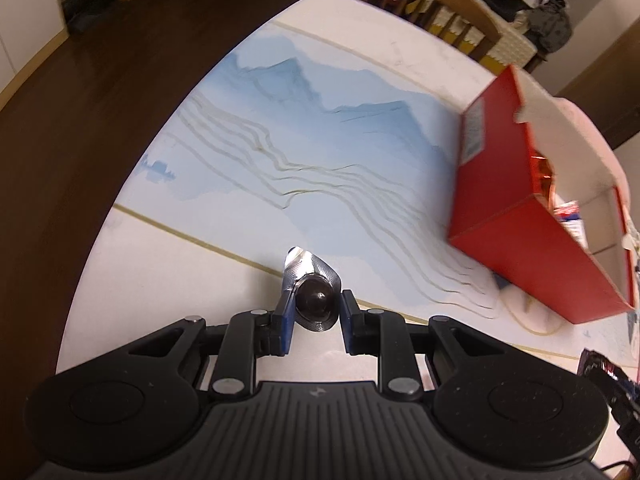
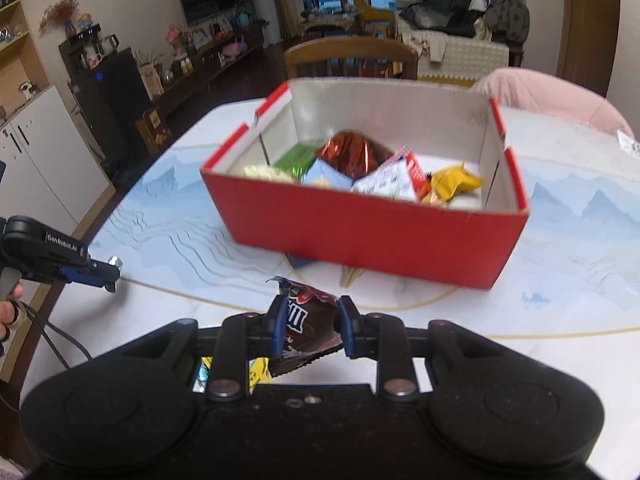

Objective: Organize snacks
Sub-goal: 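Carry the M&M packet and foil candy into the red box and open both tools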

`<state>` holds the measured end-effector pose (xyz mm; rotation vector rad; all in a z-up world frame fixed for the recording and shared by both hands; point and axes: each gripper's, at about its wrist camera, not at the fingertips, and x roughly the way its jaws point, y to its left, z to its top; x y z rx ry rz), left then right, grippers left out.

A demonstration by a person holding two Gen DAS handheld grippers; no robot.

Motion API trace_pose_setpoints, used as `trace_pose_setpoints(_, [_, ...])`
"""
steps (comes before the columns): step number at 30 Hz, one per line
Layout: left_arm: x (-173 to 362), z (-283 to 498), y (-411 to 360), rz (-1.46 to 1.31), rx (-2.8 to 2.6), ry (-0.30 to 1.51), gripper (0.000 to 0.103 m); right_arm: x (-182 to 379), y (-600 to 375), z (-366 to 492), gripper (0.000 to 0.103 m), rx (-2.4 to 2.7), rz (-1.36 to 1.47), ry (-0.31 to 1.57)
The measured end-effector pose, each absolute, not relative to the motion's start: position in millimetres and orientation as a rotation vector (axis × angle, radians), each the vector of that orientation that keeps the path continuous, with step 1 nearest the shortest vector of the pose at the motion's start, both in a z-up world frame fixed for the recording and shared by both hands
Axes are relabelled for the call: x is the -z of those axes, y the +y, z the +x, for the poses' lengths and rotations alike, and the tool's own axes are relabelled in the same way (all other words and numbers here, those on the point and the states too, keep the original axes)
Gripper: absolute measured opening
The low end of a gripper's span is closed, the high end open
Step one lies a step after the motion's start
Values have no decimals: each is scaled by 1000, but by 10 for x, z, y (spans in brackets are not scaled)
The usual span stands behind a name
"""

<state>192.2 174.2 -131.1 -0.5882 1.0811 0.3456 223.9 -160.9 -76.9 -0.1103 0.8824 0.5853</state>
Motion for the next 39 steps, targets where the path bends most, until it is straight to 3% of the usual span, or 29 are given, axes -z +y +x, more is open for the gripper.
trace_pose_setpoints(20, [237, 2617, 923, -359, -98, 925, 23, 129, -1839, 2806, 25, -513, -75, 711])
trace_pose_setpoints(31, [120, 3199, 563, -236, -38, 934, 23, 182, -1825, 3307, 25, -480, -71, 735])
trace_pose_setpoints(39, [385, 3597, 415, -180, -19, 1019, 23, 417, -1802, 3638, 25, -464, -100, 806])
